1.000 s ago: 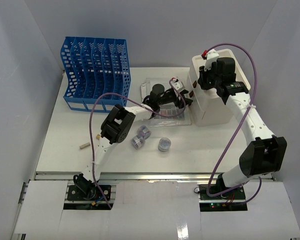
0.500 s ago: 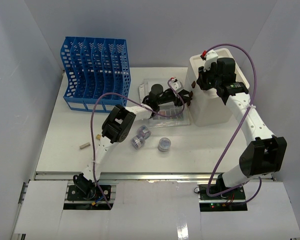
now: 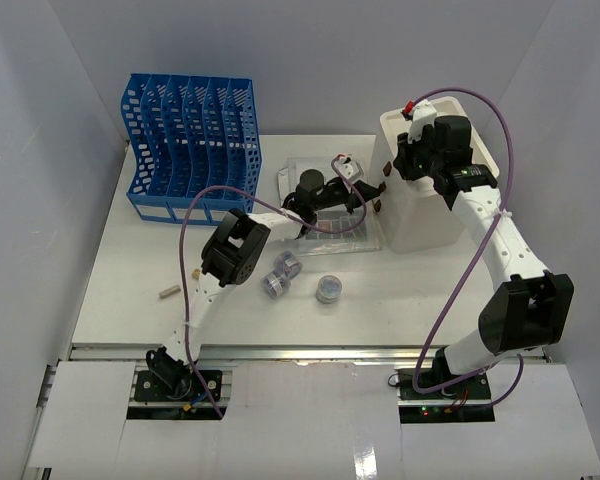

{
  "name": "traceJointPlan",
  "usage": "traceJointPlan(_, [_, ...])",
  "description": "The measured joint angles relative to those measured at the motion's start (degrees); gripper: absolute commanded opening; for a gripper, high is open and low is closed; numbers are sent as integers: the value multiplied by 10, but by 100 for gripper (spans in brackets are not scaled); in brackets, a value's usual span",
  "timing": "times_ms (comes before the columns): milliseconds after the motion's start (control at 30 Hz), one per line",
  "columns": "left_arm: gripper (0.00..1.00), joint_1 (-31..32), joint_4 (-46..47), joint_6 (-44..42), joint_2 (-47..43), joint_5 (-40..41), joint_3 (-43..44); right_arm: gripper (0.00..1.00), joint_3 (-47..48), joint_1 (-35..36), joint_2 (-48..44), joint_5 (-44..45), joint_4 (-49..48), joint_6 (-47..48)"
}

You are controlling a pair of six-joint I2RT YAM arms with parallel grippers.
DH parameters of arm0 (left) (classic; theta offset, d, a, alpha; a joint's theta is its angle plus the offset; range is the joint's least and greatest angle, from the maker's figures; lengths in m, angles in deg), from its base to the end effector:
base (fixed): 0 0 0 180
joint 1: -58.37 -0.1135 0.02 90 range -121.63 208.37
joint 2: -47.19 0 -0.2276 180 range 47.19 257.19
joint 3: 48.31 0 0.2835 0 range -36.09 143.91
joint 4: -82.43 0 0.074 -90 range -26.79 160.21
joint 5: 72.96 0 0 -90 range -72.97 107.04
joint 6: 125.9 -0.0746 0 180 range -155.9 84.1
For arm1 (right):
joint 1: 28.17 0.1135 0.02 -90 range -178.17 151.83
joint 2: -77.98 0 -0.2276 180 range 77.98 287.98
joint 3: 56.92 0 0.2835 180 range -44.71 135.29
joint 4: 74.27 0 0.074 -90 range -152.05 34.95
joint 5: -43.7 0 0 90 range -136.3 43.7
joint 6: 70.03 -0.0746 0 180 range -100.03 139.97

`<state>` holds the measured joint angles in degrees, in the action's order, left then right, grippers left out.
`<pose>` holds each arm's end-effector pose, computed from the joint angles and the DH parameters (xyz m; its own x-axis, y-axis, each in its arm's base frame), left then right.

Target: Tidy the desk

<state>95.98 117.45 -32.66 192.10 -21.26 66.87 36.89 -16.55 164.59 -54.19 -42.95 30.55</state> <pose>0.4347 -0.3933 0.1160 0.0182 -0.0700 -0.9974 0.9704 0.2415 0.0008 0.4121 0.0952 0.3158 -0.3343 -0.2544 -0.9075 -0.3902 0.9138 -0.1124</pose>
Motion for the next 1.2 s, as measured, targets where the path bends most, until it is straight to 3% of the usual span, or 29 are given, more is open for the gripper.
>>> traceJointPlan(500, [0,-46,80,2,-235,33,-335,20,-6,0,-4,-2,-5,-1])
traceJointPlan(633, [1,-55,84,-5,-274,31,-387,32,-7,0,-4,-3,-7,-1])
traceJointPlan(667, [6,-54,84,-6,-280,32,-396,38,-7,0,-4,-5,-6,-1])
traceJointPlan(733, [31,-54,83,-7,-288,32,-408,52,-7,0,-4,-14,-6,4])
traceJointPlan(800, [62,-55,80,3,-291,36,-408,86,-8,0,-4,-30,-7,11])
traceJointPlan(867, [90,-57,76,17,-298,41,-408,98,-8,1,-4,-47,-5,21])
traceJointPlan(933, [98,-60,73,37,-310,50,-408,90,-8,3,-7,-60,0,32])
traceJointPlan(1200, [98,-83,21,125,-408,86,-402,90,-11,8,-78,-85,32,99])
